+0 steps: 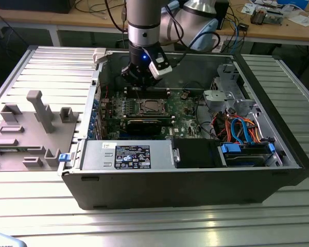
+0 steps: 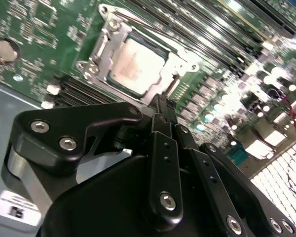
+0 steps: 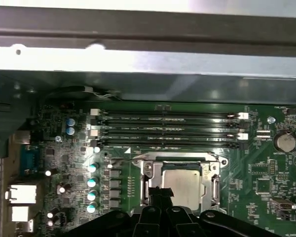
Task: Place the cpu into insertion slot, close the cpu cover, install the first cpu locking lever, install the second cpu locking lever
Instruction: 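Install the first cpu locking lever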
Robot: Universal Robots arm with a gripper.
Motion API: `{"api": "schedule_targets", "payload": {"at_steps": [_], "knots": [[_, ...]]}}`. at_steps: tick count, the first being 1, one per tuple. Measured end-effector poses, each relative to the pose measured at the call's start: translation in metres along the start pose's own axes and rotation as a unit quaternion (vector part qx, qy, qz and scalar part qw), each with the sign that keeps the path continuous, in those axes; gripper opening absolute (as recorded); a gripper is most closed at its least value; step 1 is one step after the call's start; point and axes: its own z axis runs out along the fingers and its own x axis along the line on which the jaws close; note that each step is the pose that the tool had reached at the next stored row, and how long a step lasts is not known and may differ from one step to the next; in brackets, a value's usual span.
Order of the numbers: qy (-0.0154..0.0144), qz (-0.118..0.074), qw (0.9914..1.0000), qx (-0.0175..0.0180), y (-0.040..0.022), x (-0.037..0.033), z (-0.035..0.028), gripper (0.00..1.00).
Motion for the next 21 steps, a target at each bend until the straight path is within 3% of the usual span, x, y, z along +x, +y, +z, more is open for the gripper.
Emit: {"api": "schedule_targets", "payload": {"at_steps": [5,10,13,21], "knots": [[-0.0009,0.000,1.00000,0.0000,0.0023,0.0230,-0.0007,0.11],[-0.0016,0.000,1.00000,0.0000,0.0058,0.0345,-0.0010,0.11],[-0.0021,0.000,1.00000,0.0001,0.0096,0.0391,-0.0012,0.11],[-0.0024,0.000,1.00000,0.0000,0.0209,0.0404,-0.0020,0.11]]}}
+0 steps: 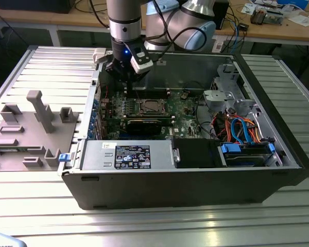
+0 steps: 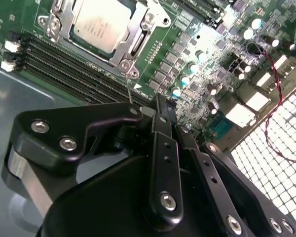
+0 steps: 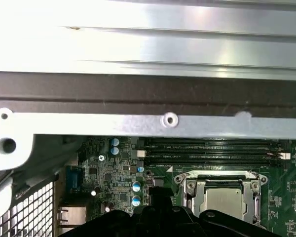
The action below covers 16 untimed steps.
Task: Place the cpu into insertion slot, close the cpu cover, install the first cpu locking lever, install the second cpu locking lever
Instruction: 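Install the first cpu locking lever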
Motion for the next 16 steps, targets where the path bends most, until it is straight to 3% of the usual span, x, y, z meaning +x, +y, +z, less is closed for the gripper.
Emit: {"api": "schedule_targets", "payload": {"at_steps": [9,16], "knots": [[-0.0002,0.000,1.00000,-0.0001,0.0043,-0.0006,-0.0110,0.11],[-0.0001,0.000,1.00000,0.0000,0.0047,-0.0006,-0.0110,0.11]]}}
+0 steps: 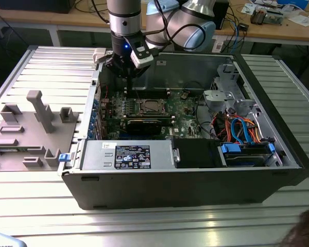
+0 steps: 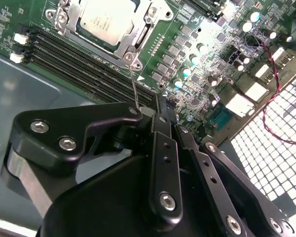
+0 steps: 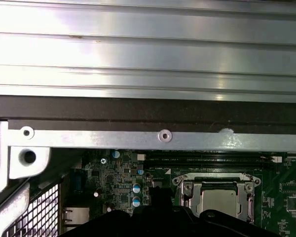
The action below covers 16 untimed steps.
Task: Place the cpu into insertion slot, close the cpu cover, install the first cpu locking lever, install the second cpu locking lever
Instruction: 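Install the first cpu locking lever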
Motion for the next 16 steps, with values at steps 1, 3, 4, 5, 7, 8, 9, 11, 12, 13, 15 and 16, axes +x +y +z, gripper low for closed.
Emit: {"api": "schedule_targets", "payload": {"at_steps": [1,3,4,5,7,8,9,11,12,13,15,16], "knots": [[0.0000,0.000,1.00000,0.0000,0.0000,-0.0002,0.0000,0.11],[0.0000,0.000,1.00000,0.0000,0.0000,-0.0012,0.0001,0.11],[0.0000,0.000,1.00000,0.0000,0.0000,-0.0016,0.0001,0.11],[0.0000,0.000,1.00000,0.0000,0.0000,-0.0025,0.0002,0.11],[0.0000,0.000,1.00000,0.0000,-0.0001,-0.0046,0.0004,0.11],[0.0000,0.000,1.00000,0.0000,-0.0001,-0.0056,0.0005,0.11],[0.0000,0.000,1.00000,0.0000,-0.0002,-0.0064,0.0005,0.11],[0.0000,0.000,1.00000,0.0000,-0.0002,-0.0082,0.0008,0.11],[0.0000,0.000,1.00000,0.0000,-0.0003,-0.0103,0.0010,0.11],[0.0000,0.000,1.00000,0.0000,-0.0003,-0.0125,0.0013,0.11],[-0.0001,0.000,1.00000,0.0000,-0.0004,-0.0144,0.0017,0.11],[0.0000,0.000,1.00000,0.0000,-0.0004,-0.0152,0.0019,0.11]]}}
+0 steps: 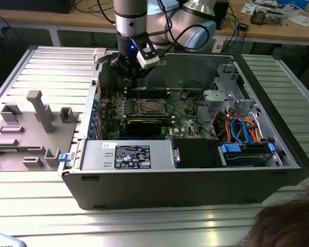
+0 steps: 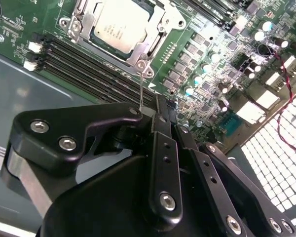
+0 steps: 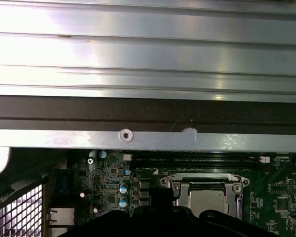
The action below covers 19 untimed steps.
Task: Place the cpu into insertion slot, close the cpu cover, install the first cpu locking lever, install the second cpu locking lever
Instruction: 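Install the first cpu locking lever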
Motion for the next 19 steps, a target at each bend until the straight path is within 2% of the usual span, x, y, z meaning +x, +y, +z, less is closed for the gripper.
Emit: {"api": "schedule_targets", "payload": {"at_steps": [9,19], "knots": [[0.0000,0.000,1.00000,0.0000,-0.0002,-0.0056,0.0014,0.11],[0.0000,0.000,1.00000,0.0000,-0.0004,-0.0151,0.0025,0.11]]}}
